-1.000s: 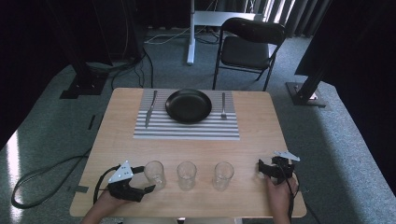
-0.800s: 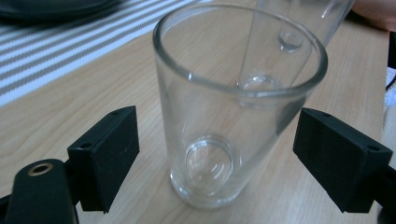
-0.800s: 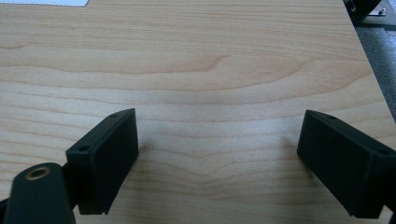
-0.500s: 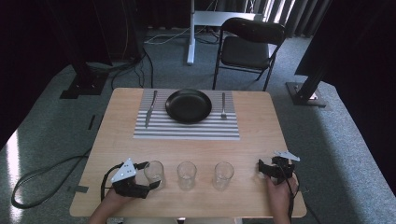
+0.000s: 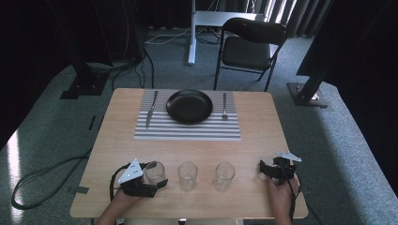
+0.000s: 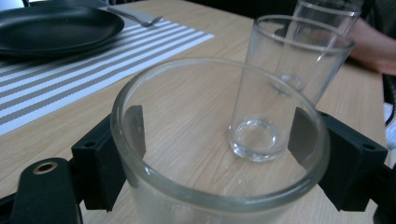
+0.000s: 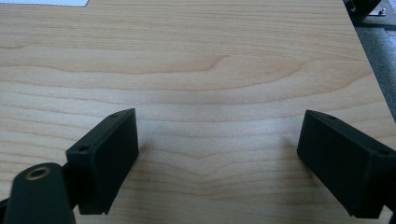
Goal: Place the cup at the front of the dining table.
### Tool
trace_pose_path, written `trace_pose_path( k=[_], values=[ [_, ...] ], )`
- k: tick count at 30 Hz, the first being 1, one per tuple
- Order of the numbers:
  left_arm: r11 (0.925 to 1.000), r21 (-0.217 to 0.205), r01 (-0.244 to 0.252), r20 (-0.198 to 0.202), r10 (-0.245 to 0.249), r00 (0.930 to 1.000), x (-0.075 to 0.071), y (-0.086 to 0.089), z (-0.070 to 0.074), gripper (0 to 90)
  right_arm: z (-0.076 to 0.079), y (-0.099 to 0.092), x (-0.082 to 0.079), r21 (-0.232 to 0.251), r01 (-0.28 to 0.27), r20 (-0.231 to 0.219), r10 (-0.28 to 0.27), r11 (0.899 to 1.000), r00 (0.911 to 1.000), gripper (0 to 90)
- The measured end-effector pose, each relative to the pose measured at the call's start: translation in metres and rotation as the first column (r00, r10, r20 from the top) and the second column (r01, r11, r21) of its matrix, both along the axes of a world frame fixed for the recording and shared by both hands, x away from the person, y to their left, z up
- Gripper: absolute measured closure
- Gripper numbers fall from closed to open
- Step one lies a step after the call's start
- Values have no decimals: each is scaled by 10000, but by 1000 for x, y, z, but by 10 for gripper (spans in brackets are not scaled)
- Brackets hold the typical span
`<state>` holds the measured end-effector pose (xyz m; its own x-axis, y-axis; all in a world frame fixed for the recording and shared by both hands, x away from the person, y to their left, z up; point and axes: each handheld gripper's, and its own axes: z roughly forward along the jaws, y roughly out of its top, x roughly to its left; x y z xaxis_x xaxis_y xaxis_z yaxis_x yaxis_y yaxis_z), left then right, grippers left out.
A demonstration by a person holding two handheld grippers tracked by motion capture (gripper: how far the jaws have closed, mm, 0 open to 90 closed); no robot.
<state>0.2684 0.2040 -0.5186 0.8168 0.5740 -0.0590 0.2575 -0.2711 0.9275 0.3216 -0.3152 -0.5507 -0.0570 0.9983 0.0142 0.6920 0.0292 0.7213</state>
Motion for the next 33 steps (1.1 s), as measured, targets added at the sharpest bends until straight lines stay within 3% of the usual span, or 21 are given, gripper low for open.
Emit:
trace_pose_path(
  k=[5,7,8,12,18,22,25,33],
  values=[
    [9996,-93,-259,87,260,9996,-1,2,-1,273,0,0,0,-1,-2,3,2,10000,10000,120],
    [9995,-40,-327,149,327,9994,-1,1,-1,280,0,0,0,-3,-4,3,4,10000,10000,120],
    [9983,281,-516,199,510,9985,-2,-2,1,280,0,0,0,-2,-2,3,2,10000,10000,120],
    [9953,492,-829,-375,847,9957,1,-2,8,294,0,0,0,-3,0,1,0,10000,10000,120],
    [9931,799,-855,-337,884,9955,0,-5,11,298,0,0,0,-2,0,1,0,10000,10000,120],
    [9933,756,-878,-283,902,9955,0,-5,18,298,0,0,0,-4,-5,2,5,10000,10000,120],
    [9906,756,-1142,-113,1154,9933,1,-4,24,298,0,0,0,-2,1,2,-1,10000,10000,120],
    [9831,976,-1547,-218,1575,9873,8,2,29,298,0,0,0,-5,-2,2,2,10000,10000,120]
  ],
)
